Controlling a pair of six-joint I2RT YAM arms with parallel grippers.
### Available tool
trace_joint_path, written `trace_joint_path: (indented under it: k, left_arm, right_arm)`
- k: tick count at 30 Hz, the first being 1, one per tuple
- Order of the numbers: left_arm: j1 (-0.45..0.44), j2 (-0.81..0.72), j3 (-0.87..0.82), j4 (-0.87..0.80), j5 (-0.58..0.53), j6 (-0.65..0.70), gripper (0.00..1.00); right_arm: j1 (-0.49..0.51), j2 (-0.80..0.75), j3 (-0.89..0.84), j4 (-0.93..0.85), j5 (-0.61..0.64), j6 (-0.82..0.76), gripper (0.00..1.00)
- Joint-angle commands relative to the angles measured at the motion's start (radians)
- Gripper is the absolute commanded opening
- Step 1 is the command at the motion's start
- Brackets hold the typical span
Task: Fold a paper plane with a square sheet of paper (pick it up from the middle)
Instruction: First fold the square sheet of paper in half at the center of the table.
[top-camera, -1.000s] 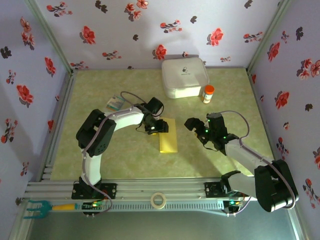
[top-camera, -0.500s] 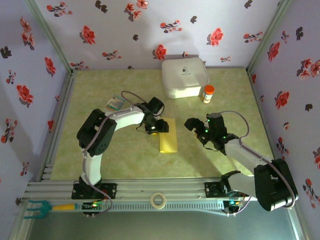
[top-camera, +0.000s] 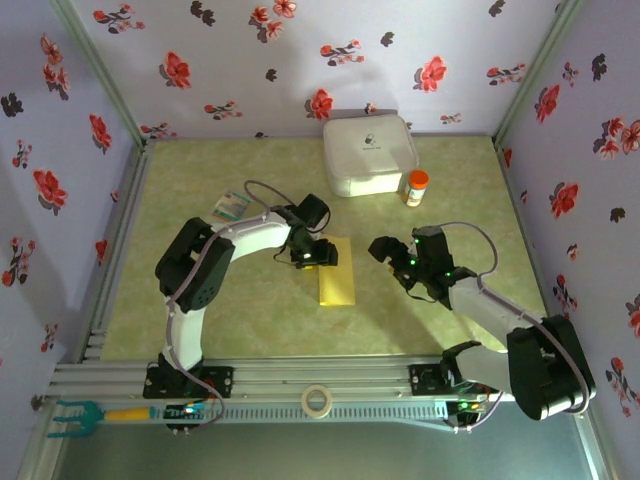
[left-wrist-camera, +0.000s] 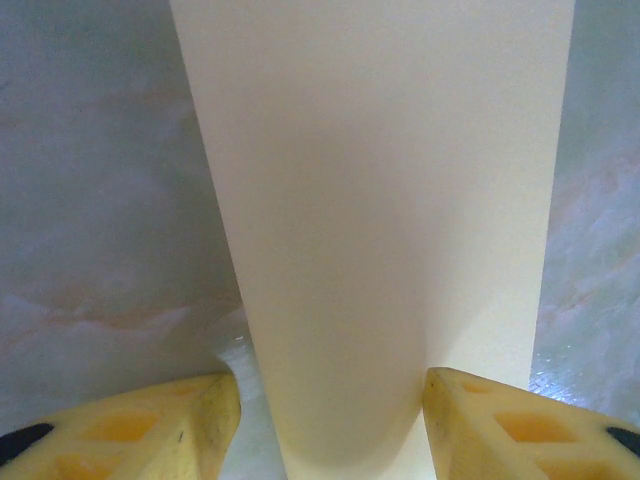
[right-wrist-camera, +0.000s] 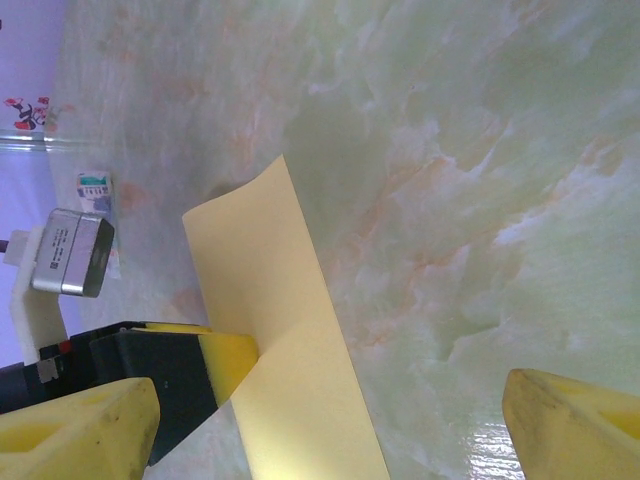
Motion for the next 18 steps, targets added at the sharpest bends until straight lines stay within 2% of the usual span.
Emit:
trace_joint_path:
  k: [1,5,10,18]
  left_arm:
    - [-0.001,0.097,-0.031,-0.018,-0.101,0.034,0.54]
    - [-0.001,0.098,-0.031,-0.019,-0.100,0.036,0.54]
    - [-0.002,0.095,-0.032,-0.011,-0.099,0.026,0.54]
    - [-0.002,0.099,-0.043,0.003,-0.107,-0.006,0.53]
  right_arm:
    - [0.001,0.011,0.008,0.011,-0.020,0.007,0.89]
    - [0.009,0.022,0.013,0.021,-0.031,0.005,0.87]
    - [0.035,0.073,0.042,0.016,-0.040,-0.006,0.79]
    - [0.058,0.116,0.065,0.000,-0.035,-0.015,0.77]
